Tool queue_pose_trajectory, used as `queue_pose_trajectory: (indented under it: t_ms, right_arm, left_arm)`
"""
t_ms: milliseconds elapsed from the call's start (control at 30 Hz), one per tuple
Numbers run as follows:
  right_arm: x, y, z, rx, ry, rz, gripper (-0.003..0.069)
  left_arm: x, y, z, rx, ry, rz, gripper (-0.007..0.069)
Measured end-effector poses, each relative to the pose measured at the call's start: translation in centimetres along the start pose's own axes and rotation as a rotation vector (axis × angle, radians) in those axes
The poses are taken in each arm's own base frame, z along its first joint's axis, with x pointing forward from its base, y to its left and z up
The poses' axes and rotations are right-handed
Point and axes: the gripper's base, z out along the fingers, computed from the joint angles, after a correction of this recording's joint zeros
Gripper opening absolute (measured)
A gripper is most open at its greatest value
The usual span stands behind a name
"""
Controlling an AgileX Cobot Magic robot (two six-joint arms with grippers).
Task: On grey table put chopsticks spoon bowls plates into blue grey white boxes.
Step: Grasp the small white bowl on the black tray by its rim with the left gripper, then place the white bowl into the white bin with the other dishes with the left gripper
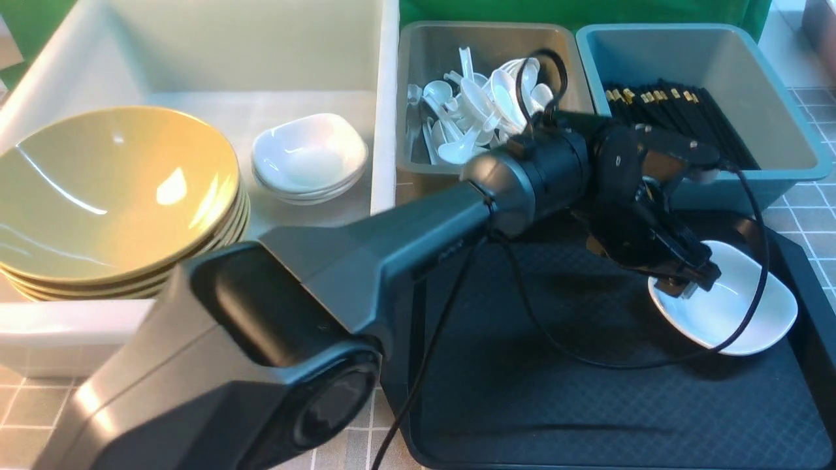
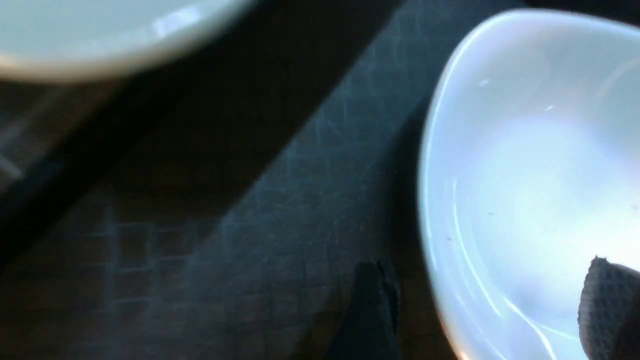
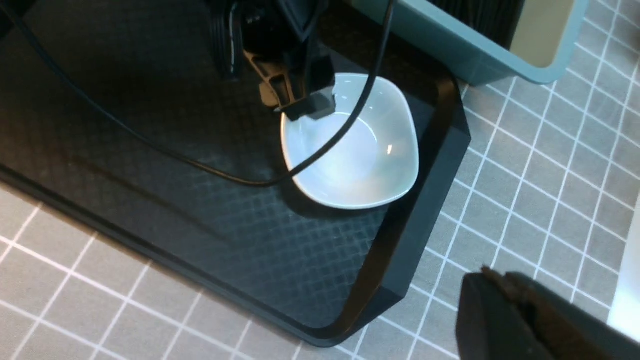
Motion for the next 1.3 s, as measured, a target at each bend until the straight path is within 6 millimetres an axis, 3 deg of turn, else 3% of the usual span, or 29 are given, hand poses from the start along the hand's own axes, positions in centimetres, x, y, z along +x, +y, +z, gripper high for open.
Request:
queue_pose_trajectory:
  t_ms: [133, 233, 367, 467, 533, 667, 867, 900, 967, 1033, 1167, 1300]
  right_arm:
    - [0.0, 0.0, 0.0, 0.002, 0.000, -0.003, 0.0017]
    - [0.0, 0.0, 0.0, 0.003, 0.000, -0.004, 0.0017]
    - [0.0, 0.0, -0.1, 0.003, -0.003, -0.004, 0.0017]
    - [0.0, 0.0, -0.1, 0.003, -0.003, -0.004, 0.0018]
    - [0.0, 0.0, -0.1, 0.003, -0.003, -0.004, 0.0019]
    - [-0.1, 0.3, 0.0, -0.031, -0.007, -0.006, 0.0020]
    - [-2.2, 2.3, 1.6, -0.238, -0.091, -0.103, 0.0022]
    - [-2.8, 2.8, 2.1, -0.283, -0.097, -0.110, 0.0022]
    - [-3.5, 3.4, 3.2, -0.340, -0.088, -0.125, 0.0022]
    - [-3.8, 3.7, 3.8, -0.360, -0.077, -0.131, 0.0022]
    - [-4.3, 3.9, 4.9, -0.380, -0.057, -0.148, 0.0022]
    - [-4.7, 4.3, 5.2, -0.416, -0.070, -0.149, 0.0023]
  left_arm:
    - [0.3, 0.0, 1.2, 0.026, -0.016, -0.035, 0.0427]
    - [0.2, -0.3, 1.7, 0.033, -0.044, -0.032, 0.0342]
    - [0.3, -0.9, 2.0, 0.041, -0.038, 0.013, 0.0115]
    - [-0.7, -1.4, 0.1, 0.043, -0.024, 0.057, 0.0034]
    - [-1.0, -1.4, -1.2, 0.025, 0.015, 0.098, 0.0018]
    - [-2.2, -0.4, -8.1, -0.108, 0.113, 0.236, 0.0005]
    - [-4.6, 1.8, -22.7, -0.330, -0.016, 0.263, 0.0005]
    - [-4.7, 2.5, -26.2, -0.374, -0.066, 0.245, 0.0005]
    - [-4.4, 4.5, -30.4, -0.435, -0.122, 0.193, 0.0005]
    - [-3.7, 6.2, -33.3, -0.479, -0.152, 0.147, 0.0005]
    - [-0.5, 12.2, -38.2, -0.571, -0.149, -0.022, 0.0005]
    - [3.3, 17.6, -39.2, -0.549, -0.100, -0.148, 0.0005]
